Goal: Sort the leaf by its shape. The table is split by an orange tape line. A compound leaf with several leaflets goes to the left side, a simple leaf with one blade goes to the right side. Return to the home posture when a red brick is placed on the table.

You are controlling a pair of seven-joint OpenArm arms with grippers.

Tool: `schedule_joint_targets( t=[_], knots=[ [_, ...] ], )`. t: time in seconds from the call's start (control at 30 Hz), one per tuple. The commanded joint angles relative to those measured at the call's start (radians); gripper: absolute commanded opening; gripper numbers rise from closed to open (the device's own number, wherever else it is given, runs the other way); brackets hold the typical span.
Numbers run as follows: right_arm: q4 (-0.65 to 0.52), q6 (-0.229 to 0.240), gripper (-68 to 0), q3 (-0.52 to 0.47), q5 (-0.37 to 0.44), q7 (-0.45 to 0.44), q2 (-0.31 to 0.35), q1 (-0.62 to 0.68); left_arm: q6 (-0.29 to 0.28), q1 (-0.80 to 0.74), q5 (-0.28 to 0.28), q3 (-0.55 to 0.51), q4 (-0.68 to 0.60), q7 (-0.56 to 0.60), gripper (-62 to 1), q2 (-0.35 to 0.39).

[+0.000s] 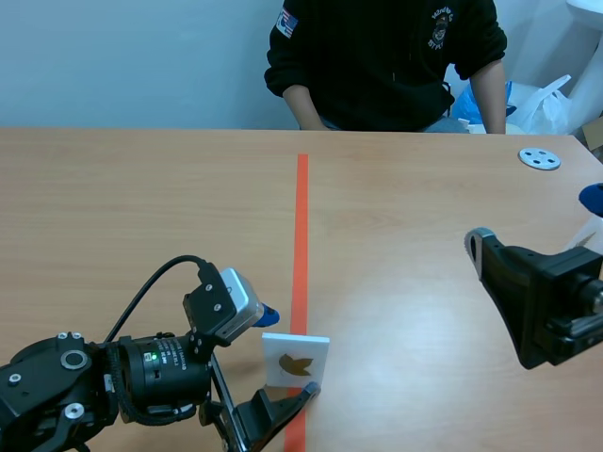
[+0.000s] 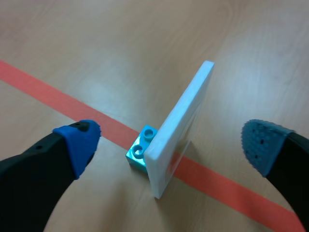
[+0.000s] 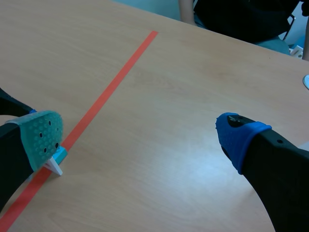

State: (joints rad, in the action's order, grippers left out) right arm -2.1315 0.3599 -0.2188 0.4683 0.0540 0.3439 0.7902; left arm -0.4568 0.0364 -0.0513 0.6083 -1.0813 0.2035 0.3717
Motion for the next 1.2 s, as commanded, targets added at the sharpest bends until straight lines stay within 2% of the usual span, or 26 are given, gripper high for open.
schedule_joint_targets(
  t=[0.0,0.13,0.4,0.53,0.63,0.7,0.87,1.03,1.17],
  knots=[
    [-0.003,0.000,0.4,-0.001,0.006,-0.015,0.013,-0.010,-0.002,0.005,-0.007,-0.002,-0.013,0.008,-10.9,0.003],
    [-0.003,0.000,0.4,-0.001,0.006,-0.015,0.013,-0.010,-0.002,0.005,-0.007,-0.002,-0.013,0.006,-20.0,0.003],
    [-0.003,0.000,0.4,-0.001,0.006,-0.015,0.013,-0.010,-0.002,0.005,-0.007,-0.002,-0.013,0.006,-47.9,0.003],
    [-0.003,0.000,0.4,-0.001,0.006,-0.015,0.013,-0.010,-0.002,0.005,-0.007,-0.002,-0.013,0.006,-56.7,0.003],
    [-0.003,0.000,0.4,-0.001,0.006,-0.015,0.013,-0.010,-0.003,0.005,-0.011,-0.002,-0.013,0.006,-56.8,0.003],
    [-0.003,0.000,0.4,-0.001,0.006,-0.015,0.013,-0.010,-0.011,0.002,-0.034,-0.002,-0.026,-0.001,-56.9,0.006],
    [-0.003,0.000,0.4,-0.001,0.006,-0.018,0.013,-0.012,-0.026,-0.041,-0.160,-0.028,-0.171,-0.087,-56.8,0.037],
    [-0.003,-0.001,0.4,-0.001,0.006,-0.017,0.013,-0.021,-0.025,-0.106,-0.217,-0.126,-0.335,-0.146,-56.8,0.062],
    [-0.003,-0.001,0.4,-0.001,0.006,-0.015,0.013,-0.023,-0.024,-0.143,-0.280,-0.252,-0.404,-0.182,-56.8,0.072]
  ],
)
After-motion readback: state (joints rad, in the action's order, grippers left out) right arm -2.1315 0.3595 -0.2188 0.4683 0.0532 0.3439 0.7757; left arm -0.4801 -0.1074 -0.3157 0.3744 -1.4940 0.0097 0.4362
